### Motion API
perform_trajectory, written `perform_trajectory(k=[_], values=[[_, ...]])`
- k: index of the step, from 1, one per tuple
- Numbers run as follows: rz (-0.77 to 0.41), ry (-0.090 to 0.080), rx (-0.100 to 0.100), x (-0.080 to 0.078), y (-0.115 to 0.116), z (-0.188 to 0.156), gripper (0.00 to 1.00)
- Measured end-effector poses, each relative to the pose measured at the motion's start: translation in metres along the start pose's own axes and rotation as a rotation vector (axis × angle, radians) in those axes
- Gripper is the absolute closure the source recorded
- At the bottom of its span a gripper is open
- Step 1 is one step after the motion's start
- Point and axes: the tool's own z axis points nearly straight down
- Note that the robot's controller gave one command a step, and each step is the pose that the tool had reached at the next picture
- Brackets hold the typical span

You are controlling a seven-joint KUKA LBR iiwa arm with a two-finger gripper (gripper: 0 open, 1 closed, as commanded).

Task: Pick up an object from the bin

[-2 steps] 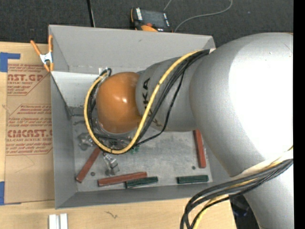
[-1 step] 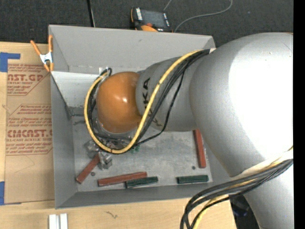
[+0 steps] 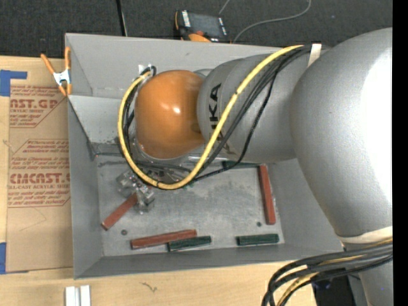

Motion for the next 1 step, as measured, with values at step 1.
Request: perform_trajectory(k=[1], values=[[0.0, 0.006, -0.002, -0.0007, 0.0005, -0.0006, 1.0]])
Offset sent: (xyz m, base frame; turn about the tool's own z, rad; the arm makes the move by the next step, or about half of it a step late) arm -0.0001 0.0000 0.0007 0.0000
